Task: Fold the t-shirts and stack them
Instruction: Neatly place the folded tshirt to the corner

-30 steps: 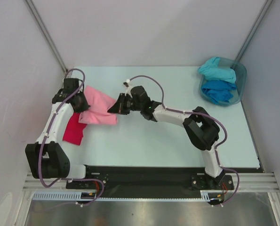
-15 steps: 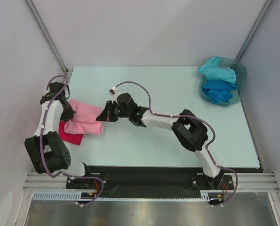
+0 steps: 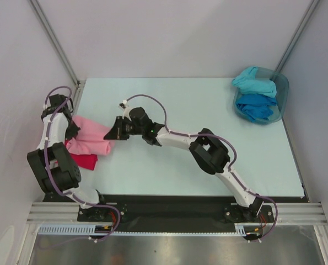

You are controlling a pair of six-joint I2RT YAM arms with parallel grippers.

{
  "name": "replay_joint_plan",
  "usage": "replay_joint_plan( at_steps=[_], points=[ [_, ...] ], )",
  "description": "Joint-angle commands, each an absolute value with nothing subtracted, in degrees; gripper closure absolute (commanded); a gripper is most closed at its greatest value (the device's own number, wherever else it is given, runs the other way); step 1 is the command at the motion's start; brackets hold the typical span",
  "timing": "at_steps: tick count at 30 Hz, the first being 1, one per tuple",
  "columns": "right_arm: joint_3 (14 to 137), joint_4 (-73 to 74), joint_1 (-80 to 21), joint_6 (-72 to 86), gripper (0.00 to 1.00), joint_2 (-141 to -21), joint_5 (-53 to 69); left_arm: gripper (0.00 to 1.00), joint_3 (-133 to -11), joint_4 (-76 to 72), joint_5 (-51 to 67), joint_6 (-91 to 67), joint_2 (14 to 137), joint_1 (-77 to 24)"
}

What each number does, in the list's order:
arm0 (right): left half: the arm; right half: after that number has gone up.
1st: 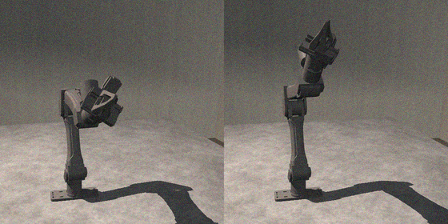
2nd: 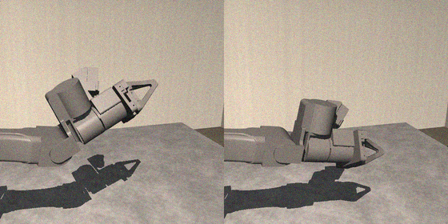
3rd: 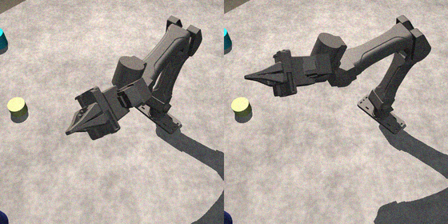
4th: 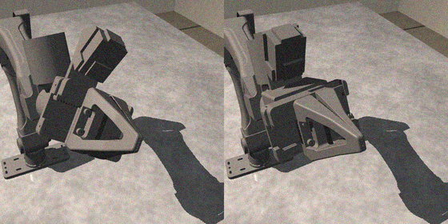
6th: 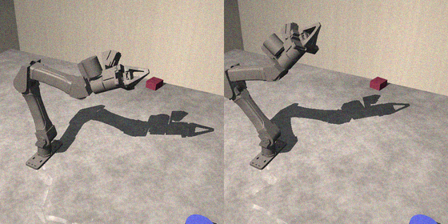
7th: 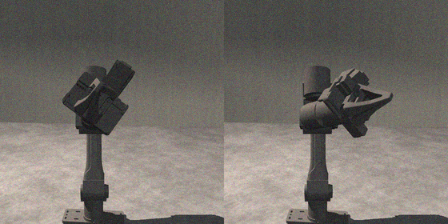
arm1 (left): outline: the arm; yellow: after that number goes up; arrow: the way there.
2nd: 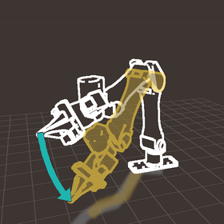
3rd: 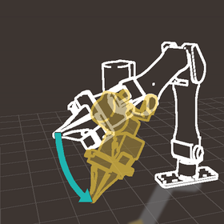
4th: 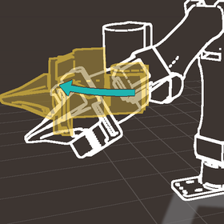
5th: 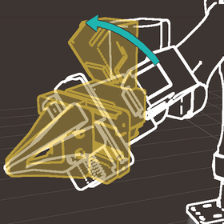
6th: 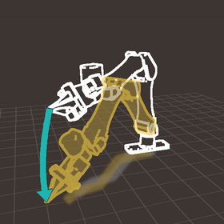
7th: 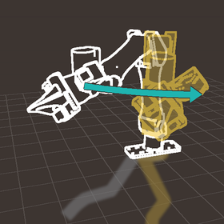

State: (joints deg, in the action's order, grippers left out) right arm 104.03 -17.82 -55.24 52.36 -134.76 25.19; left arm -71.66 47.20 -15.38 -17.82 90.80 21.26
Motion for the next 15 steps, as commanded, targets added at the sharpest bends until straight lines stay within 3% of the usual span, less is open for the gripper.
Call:
replay_joint_plan(
  at_steps=[1, 7, 9, 12, 15],
  points=[
    [115.72, -17.59, -51.07, 53.17, 1.00, -137.36, 31.72, 1.00, -76.90, 30.59, -32.70, -15.29, 91.32, 26.45],
    [142.60, -4.05, -50.45, 51.41, 1.00, -148.17, 31.82, 1.00, -78.84, 29.53, -33.31, -16.00, 92.11, 26.54],
    [145.36, -3.78, -50.19, 52.55, 1.00, -149.67, 31.82, 1.00, -79.28, 29.53, -34.54, -15.91, 91.94, 26.63],
    [142.75, -5.35, -50.54, 53.17, 1.00, -149.24, 32.43, 1.00, -78.41, 28.92, -35.85, -14.94, 92.29, 27.24],
    [130.99, -10.88, -51.94, 52.56, 1.00, -144.50, 32.43, 1.00, -73.23, 24.62, -36.30, -13.63, 90.88, 28.29]
  ],
)
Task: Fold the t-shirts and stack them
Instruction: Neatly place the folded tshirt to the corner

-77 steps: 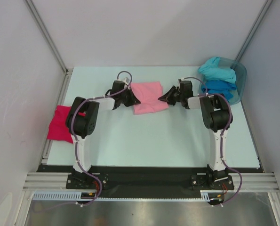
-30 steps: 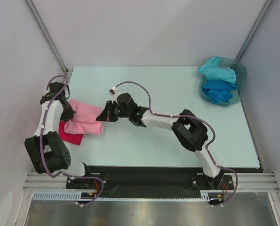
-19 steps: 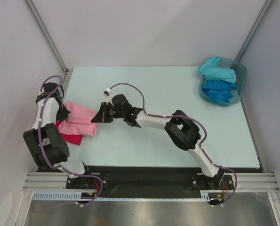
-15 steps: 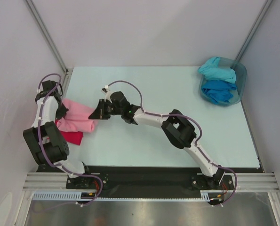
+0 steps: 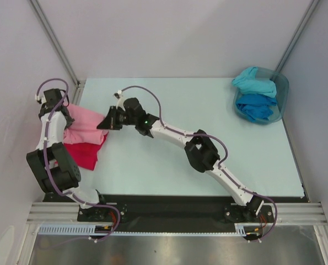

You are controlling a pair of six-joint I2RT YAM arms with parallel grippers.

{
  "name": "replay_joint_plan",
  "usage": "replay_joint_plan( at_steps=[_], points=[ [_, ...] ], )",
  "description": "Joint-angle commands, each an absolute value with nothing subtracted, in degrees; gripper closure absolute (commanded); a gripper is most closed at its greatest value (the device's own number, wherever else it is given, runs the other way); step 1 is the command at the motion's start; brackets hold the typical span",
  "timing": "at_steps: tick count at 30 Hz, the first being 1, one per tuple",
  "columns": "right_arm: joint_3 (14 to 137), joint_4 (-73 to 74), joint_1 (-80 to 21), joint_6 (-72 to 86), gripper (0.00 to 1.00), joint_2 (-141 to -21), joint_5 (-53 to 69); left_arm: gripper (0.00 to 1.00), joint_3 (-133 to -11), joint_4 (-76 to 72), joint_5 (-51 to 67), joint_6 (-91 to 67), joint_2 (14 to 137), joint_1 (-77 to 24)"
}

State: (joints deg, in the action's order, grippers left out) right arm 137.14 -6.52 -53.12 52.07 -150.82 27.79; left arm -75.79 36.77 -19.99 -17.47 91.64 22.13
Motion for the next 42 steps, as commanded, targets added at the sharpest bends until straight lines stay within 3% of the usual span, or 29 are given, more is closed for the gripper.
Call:
replay_joint_plan(
  at_steps=[1, 10, 13, 16, 18, 20, 24, 27, 28, 30, 31, 34, 42],
  points=[
    [128.43, -12.20, -52.47, 52.56, 1.00, -143.36, 32.61, 1.00, -72.08, 23.13, -36.56, -13.45, 90.18, 28.65],
    [112.96, -21.00, -55.98, 54.40, 1.00, -142.21, 34.28, 0.98, -66.53, 22.15, -39.12, -14.32, 91.32, 31.99],
    [110.66, -22.06, -55.99, 54.14, 1.00, -141.51, 34.45, 0.91, -66.27, 22.67, -38.85, -14.85, 91.14, 33.57],
    [109.60, -23.11, -55.90, 54.49, 1.00, -141.07, 34.45, 0.73, -66.71, 23.55, -39.90, -15.64, 91.76, 34.28],
    [108.99, -23.64, -55.90, 54.40, 1.00, -140.54, 34.54, 0.44, -67.14, 23.90, -40.17, -15.99, 92.28, 34.28],
    [108.37, -24.17, -55.72, 54.41, 1.00, -140.45, 34.72, 0.38, -67.85, 24.35, -39.64, -16.17, 92.29, 34.28],
    [108.19, -24.61, -55.37, 54.41, 1.00, -140.27, 34.72, 0.39, -67.94, 24.52, -38.23, -16.35, 91.50, 33.93],
    [109.16, -24.00, -55.37, 54.05, 0.82, -140.45, 34.63, 0.44, -67.67, 24.26, -37.18, -16.17, 90.62, 33.14],
    [109.51, -23.56, -55.46, 54.05, 0.65, -140.62, 34.72, 0.44, -67.59, 24.17, -37.18, -16.08, 90.35, 32.79],
    [110.73, -22.68, -55.37, 53.18, 0.53, -140.63, 34.45, 0.46, -66.98, 23.82, -36.74, -16.00, 89.91, 31.82],
    [111.09, -22.15, -55.28, 53.00, 0.41, -140.63, 34.45, 0.46, -66.80, 23.73, -36.74, -15.74, 89.83, 31.38],
    [112.76, -20.92, -55.28, 52.38, 0.27, -140.63, 34.37, 0.45, -66.53, 23.55, -35.43, -15.30, 88.86, 29.89],
    [114.08, -18.63, -54.85, 51.68, 0.25, -139.31, 33.92, 0.46, -70.30, 22.59, -29.54, -11.78, 86.49, 17.33]
  ],
)
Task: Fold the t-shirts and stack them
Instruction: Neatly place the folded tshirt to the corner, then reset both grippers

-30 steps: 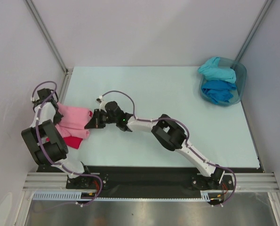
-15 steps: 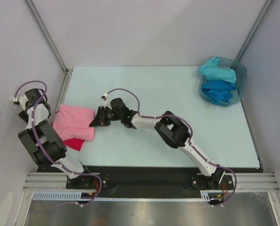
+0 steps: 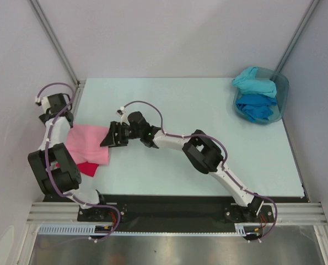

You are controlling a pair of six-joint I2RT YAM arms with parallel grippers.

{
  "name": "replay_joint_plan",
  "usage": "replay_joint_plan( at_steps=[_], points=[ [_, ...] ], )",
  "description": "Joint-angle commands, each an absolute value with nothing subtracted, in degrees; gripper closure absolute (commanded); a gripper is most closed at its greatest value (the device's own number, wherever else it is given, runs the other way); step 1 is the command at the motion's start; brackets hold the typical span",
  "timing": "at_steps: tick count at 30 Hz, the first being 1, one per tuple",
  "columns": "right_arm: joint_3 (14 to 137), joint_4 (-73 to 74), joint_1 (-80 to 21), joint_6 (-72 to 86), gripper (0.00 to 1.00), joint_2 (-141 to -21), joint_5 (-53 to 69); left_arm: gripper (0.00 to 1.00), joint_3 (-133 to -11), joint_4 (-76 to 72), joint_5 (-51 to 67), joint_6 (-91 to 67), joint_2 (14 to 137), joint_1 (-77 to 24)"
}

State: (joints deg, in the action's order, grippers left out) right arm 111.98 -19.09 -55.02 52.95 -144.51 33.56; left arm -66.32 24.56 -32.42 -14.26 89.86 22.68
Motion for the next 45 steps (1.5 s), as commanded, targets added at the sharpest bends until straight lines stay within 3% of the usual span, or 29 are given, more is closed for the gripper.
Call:
replay_joint_plan(
  at_steps=[1, 8, 17, 23, 29, 33, 41, 45],
  points=[
    [113.82, -18.63, -54.50, 51.77, 0.25, -138.87, 33.93, 0.45, -71.36, 22.76, -28.57, -11.78, 86.31, 15.92],
    [109.08, -13.02, -49.84, 46.68, 0.24, -129.22, 29.99, 0.44, -84.18, 24.87, -21.89, -13.01, 84.73, 1.08],
    [97.40, 3.86, -33.94, 36.30, 0.20, -107.53, 16.02, 0.44, -94.39, 24.87, -8.36, -12.13, 88.50, -14.92],
    [84.14, 11.95, -30.33, 34.19, 0.19, -96.78, 4.32, 0.45, -85.81, 21.71, -4.31, -16.43, 88.24, -22.66],
    [61.23, 7.31, -28.66, 35.07, 0.18, -87.46, 0.01, 0.46, -70.71, 13.20, -4.82, -21.97, 84.91, -28.64],
    [52.23, 3.25, -28.04, 33.67, 0.12, -82.80, -1.76, 0.44, -62.06, 5.03, -2.47, -22.84, 82.62, -30.23],
    [48.78, 3.87, -26.55, 31.02, 0.03, -80.60, -2.64, 0.40, -57.30, 2.81, 0.79, -22.76, 78.58, -31.11],
    [46.05, -1.84, -24.00, 32.87, 0.04, -80.15, 2.81, 0.40, -58.53, 3.16, 0.79, -23.20, 79.01, -31.20]
  ],
)
